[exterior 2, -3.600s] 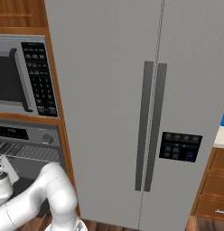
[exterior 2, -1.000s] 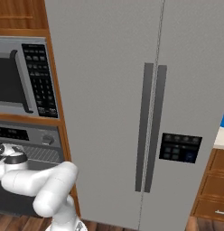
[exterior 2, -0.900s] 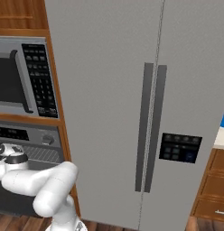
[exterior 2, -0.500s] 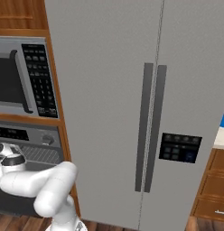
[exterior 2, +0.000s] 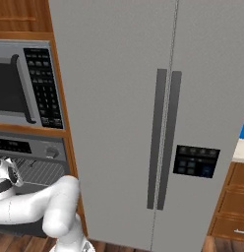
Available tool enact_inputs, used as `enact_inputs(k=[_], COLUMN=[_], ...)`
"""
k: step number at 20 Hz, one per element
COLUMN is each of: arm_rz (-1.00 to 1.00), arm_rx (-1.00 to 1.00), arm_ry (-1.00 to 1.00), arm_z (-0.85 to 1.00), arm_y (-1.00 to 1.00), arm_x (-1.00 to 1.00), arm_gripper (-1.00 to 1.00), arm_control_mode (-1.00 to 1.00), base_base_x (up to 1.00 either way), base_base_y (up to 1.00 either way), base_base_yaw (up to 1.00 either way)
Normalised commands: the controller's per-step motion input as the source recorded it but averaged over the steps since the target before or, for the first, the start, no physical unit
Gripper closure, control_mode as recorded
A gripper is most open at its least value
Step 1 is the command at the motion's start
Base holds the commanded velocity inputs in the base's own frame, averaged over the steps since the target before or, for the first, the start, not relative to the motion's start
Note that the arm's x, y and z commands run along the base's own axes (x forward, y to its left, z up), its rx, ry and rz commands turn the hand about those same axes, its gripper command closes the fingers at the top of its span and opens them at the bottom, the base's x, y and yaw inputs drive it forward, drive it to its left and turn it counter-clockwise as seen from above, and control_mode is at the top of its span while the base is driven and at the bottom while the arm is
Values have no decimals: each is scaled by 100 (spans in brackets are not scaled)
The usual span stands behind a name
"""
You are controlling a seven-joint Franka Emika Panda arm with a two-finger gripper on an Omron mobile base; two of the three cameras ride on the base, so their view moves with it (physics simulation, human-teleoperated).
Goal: Take the fish from the oven and place it on the plate on the counter.
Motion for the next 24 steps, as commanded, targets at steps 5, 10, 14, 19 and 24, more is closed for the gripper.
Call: enact_inputs(k=[5,10,14,19,24], arm_rz=[4,6,9,14,17], arm_rx=[-2,-4,-7,-11,-14], arm_ry=[1,2,6,13,24], arm_z=[-99,-98,-94,-81,-63], arm_y=[-10,-2,0,0,0], arm_x=[-100,-100,-100,-100,-100], arm_gripper=[100,100,100,100,100], arm_control_mode=[-100,-100,-100,-100,-100], base_base_x=[0,0,0,0,0], base_base_y=[0,0,0,0,0], base_base_yaw=[0,0,0,0,0])
